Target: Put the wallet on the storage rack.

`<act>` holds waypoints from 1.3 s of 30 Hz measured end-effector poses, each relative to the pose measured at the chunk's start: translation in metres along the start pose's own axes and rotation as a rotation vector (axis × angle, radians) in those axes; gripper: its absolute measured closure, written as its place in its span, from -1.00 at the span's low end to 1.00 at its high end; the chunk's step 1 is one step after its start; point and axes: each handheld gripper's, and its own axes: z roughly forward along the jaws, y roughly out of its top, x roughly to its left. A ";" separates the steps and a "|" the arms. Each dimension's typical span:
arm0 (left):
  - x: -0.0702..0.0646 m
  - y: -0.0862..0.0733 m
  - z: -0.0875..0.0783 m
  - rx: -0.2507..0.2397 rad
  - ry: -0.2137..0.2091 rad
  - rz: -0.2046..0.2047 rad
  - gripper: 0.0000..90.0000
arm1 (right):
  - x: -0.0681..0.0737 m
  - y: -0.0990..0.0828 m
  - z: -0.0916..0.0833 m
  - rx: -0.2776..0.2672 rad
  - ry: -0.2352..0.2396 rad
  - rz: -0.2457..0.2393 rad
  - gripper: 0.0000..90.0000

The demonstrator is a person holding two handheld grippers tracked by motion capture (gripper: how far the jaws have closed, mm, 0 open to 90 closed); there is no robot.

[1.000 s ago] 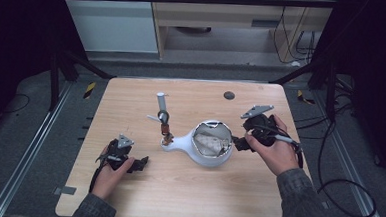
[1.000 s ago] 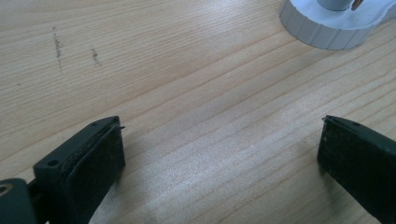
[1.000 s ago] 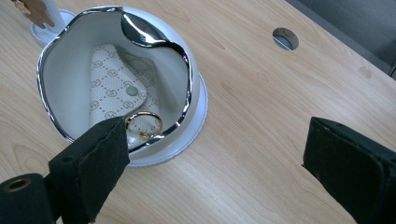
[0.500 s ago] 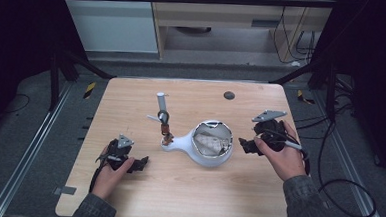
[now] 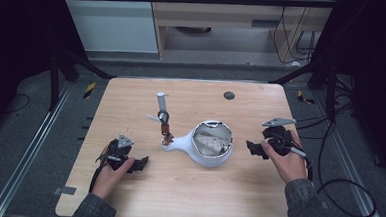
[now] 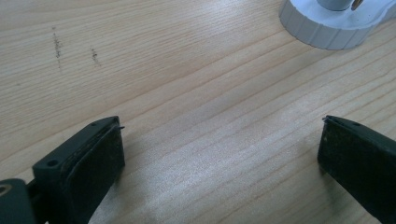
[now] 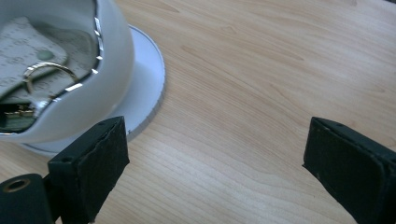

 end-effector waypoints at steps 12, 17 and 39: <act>0.000 0.000 0.000 0.000 0.000 0.000 -1.00 | -0.012 -0.021 0.013 0.018 -0.005 0.064 -0.85; 0.000 0.000 0.000 0.000 0.000 0.000 -1.00 | -0.013 -0.031 0.021 0.036 -0.015 0.084 -0.86; 0.000 0.000 0.000 0.000 -0.003 0.000 -1.00 | -0.007 -0.058 0.060 0.037 -0.036 0.186 -0.89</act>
